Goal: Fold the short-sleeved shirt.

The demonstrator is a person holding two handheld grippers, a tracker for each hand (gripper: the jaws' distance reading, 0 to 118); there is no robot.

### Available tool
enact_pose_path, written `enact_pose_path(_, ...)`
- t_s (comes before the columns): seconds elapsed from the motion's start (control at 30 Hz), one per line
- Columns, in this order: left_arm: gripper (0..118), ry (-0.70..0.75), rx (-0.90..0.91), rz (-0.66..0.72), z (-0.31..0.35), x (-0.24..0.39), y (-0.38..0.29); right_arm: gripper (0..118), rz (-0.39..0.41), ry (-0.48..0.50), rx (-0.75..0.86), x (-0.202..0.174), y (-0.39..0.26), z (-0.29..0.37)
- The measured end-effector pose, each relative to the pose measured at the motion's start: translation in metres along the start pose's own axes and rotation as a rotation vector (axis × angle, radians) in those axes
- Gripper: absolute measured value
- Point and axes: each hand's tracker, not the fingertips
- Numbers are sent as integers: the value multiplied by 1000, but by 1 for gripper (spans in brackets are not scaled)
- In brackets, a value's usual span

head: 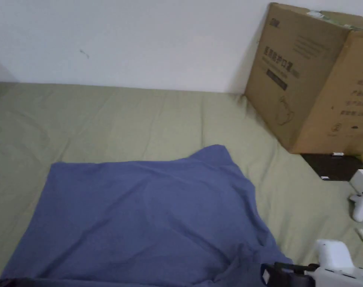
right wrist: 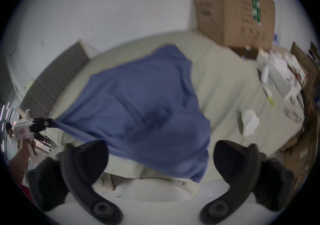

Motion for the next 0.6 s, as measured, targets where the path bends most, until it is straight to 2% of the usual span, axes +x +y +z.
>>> enact_pose_path(0.03,3,6,-3,-11,-1,14,0,117,-2,3,7,8,-3,-9)
enact_pose_path(0.07,3,15,-10,-21,-2,28,-3,117,-23,-52,-29,11,-3,-24)
enact_pose_path(0.13,3,21,-22,-11,-2,57,-11,117,-44,-98,-126,19,-3,-53)
enact_pose_path(0.17,3,24,-21,-2,-8,19,-2,117,-51,-138,-178,21,-1,-67)
enact_pose_path(0.2,3,25,-20,9,-7,22,-2,117,-57,-146,-217,36,-22,-59)
enact_pose_path(0.27,3,27,-23,37,-7,23,-1,115,-74,-119,-300,38,-22,-74)
enact_pose_path(0.3,3,31,-26,45,-8,9,4,106,-72,-117,-307,36,-21,-76)
enact_pose_path(0.33,3,36,-31,52,-8,15,3,76,-59,-116,-279,36,-28,-65)
enact_pose_path(0.37,3,42,-35,54,-7,22,1,56,-13,-150,-261,30,-26,-61)
enact_pose_path(0.4,3,45,-38,55,-5,22,4,42,32,-172,-253,26,-25,-58)
enact_pose_path(0.43,3,46,-42,57,-3,19,9,17,50,-96,-238,24,-26,-51)
enact_pose_path(0.47,3,46,-45,59,-2,24,8,11,52,-53,-233,23,-29,-45)
enact_pose_path(0.5,3,46,-47,59,-2,23,8,11,61,-39,-214,19,-29,-41)
enact_pose_path(0.57,3,52,-50,53,1,22,9,10,56,-52,-191,17,-27,-32)
enact_pose_path(0.6,3,61,-46,46,3,26,9,10,29,-43,-159,18,-25,-25)
